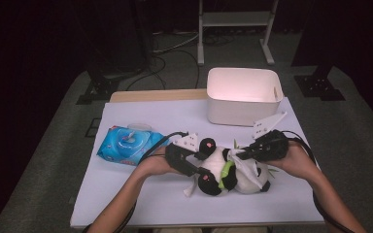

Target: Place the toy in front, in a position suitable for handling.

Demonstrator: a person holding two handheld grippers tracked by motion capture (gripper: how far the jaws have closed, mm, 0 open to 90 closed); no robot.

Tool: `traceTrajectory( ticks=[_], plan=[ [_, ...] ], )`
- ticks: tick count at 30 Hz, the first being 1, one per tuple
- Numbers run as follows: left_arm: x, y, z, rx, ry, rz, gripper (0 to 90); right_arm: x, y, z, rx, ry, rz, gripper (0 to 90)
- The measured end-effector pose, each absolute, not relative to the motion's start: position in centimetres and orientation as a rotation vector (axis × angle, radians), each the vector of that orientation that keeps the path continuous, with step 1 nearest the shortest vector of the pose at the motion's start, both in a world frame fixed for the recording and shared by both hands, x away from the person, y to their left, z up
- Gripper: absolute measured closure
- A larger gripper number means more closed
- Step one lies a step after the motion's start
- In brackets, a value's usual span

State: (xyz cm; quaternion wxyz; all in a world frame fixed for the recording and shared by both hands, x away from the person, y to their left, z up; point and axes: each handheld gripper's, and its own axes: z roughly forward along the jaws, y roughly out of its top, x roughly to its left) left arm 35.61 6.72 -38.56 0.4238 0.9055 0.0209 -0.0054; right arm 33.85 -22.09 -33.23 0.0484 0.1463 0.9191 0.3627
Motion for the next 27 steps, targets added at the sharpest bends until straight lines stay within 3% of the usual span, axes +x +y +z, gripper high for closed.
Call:
traceTrajectory(
  ticks=[11,27],
  plan=[
    [35.7,6.4,-38.0,2.313,0.032,0.0,47.3,34.0,-26.1,-34.3,0.595,2.768,1.124,83.4],
    [36.0,6.7,-37.2,2.335,0.05,-0.058,45.2,32.6,-25.1,-36.3,0.569,2.809,1.202,84.3]
  ],
)
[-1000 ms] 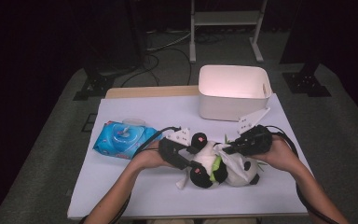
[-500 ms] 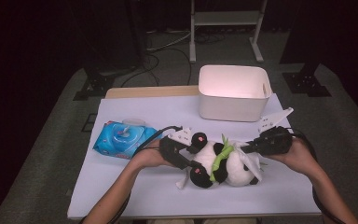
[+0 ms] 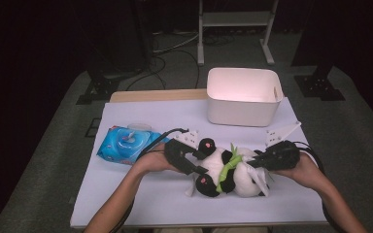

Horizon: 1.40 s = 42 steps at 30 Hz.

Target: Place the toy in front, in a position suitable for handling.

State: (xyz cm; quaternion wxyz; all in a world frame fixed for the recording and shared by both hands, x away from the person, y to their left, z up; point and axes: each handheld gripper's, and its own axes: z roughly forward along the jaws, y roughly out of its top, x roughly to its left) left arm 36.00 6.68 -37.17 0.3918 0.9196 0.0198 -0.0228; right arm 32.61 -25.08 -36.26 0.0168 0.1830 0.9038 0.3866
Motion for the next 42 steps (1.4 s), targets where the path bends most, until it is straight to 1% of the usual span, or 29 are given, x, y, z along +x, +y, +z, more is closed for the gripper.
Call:
traceTrajectory(
  ticks=[6,11,18,26,36,42],
  plan=[
    [35.8,6.9,-37.0,2.344,0.053,-0.072,45.1,32.1,-24.2,-36.0,0.517,2.842,1.166,84.3],
    [35.3,7.1,-37.0,2.328,0.051,-0.078,41.6,31.8,-24.3,-36.2,0.501,2.838,1.182,84.3],
    [35.0,8.4,-35.9,2.312,0.064,-0.045,40.6,31.4,-24.2,-36.2,0.496,2.828,1.197,84.4],
    [35.5,9.4,-35.2,2.292,0.105,-0.028,38.5,30.8,-24.1,-36.4,0.489,2.827,1.214,84.4],
    [36.2,9.5,-35.5,2.287,0.142,-0.026,37.1,30.4,-24.1,-36.4,0.477,2.824,1.223,84.4],
    [36.9,8.1,-36.4,2.302,0.158,-0.047,34.8,30.2,-24.1,-36.4,0.474,2.822,1.233,84.3]
  ],
)
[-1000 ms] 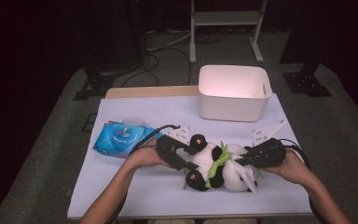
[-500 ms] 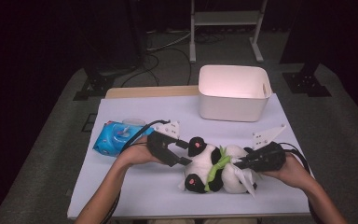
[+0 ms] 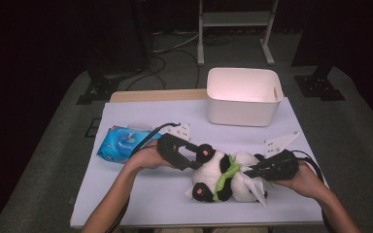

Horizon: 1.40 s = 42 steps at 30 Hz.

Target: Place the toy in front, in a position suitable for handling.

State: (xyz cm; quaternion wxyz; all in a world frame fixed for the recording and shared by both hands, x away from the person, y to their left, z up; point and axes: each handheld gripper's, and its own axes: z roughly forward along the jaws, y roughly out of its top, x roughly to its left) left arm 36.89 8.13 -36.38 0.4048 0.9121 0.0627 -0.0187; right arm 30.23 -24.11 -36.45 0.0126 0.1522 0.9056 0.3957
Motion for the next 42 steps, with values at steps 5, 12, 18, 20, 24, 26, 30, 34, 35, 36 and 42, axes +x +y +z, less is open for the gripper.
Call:
traceTrajectory(
  ticks=[5,12,18,20,24,26,30,34,35,36,42],
  plan=[
    [37.6,7.3,-36.6,2.293,0.165,-0.025,52.0,30.3,-24.4,-36.4,0.483,2.804,1.248,84.3],
    [38.7,6.8,-35.5,2.314,0.175,0.031,58.8,31.0,-24.8,-36.8,0.529,2.751,1.362,84.5],
    [38.7,7.4,-35.0,2.32,0.173,0.061,59.3,31.0,-23.7,-36.7,0.507,2.76,1.371,84.4],
    [38.2,7.7,-35.3,2.29,0.175,0.067,59.3,31.1,-23.8,-36.1,0.485,2.769,1.357,84.4],
    [37.3,7.9,-36.0,2.223,0.139,0.04,58.9,31.7,-23.9,-34.6,0.489,2.733,1.338,84.3],
    [37.1,7.8,-36.1,2.217,0.147,0.057,58.7,32.2,-23.1,-34.1,0.471,2.748,1.304,84.3],
    [36.7,8.1,-36.0,2.213,0.123,0.054,58.4,33.0,-20.9,-33.6,0.412,2.788,1.26,84.3],
    [36.3,8.5,-36.1,2.217,0.111,0.054,58.4,33.4,-18.7,-33.6,0.354,2.823,1.241,84.2],
    [36.2,8.6,-36.1,2.215,0.112,0.054,58.4,33.3,-18.3,-33.6,0.346,2.832,1.235,84.2],
    [36.1,8.8,-36.2,2.207,0.118,0.051,58.3,33.3,-18.2,-33.6,0.336,2.836,1.232,84.2],
    [35.9,9.1,-36.3,2.198,0.132,0.04,57.8,32.6,-19.6,-33.6,0.355,2.873,1.145,84.1]
  ],
)
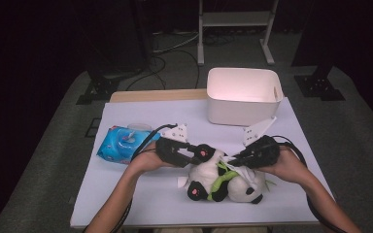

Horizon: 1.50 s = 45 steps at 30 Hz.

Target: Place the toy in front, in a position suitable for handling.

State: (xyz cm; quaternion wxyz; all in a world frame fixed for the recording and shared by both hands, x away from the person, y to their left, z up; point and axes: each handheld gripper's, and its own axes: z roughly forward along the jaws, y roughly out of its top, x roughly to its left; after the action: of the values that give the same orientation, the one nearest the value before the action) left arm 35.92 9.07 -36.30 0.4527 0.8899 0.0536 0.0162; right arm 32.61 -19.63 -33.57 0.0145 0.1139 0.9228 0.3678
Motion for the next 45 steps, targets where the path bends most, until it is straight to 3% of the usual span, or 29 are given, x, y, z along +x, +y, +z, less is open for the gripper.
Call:
traceTrajectory(
  ticks=[7,19,27,36,45],
  plan=[
    [35.6,9.1,-36.2,2.192,0.124,0.026,57.6,31.8,-20.8,-33.3,0.366,2.888,1.098,84.0],
    [35.5,9.4,-36.3,2.172,0.128,-0.004,57.7,33.6,-16.3,-32.6,0.259,2.9,1.106,83.8],
    [35.3,9.2,-36.2,2.162,0.121,-0.021,57.6,34.1,-18.0,-32.9,0.336,2.88,1.097,83.8],
    [35.4,9.2,-36.2,2.164,0.115,-0.034,57.6,34.4,-15.9,-33.0,0.283,2.874,1.139,83.8],
    [35.4,9.0,-36.3,2.16,0.121,-0.025,57.5,34.3,-16.6,-32.7,0.297,2.844,1.137,83.9]
  ],
)
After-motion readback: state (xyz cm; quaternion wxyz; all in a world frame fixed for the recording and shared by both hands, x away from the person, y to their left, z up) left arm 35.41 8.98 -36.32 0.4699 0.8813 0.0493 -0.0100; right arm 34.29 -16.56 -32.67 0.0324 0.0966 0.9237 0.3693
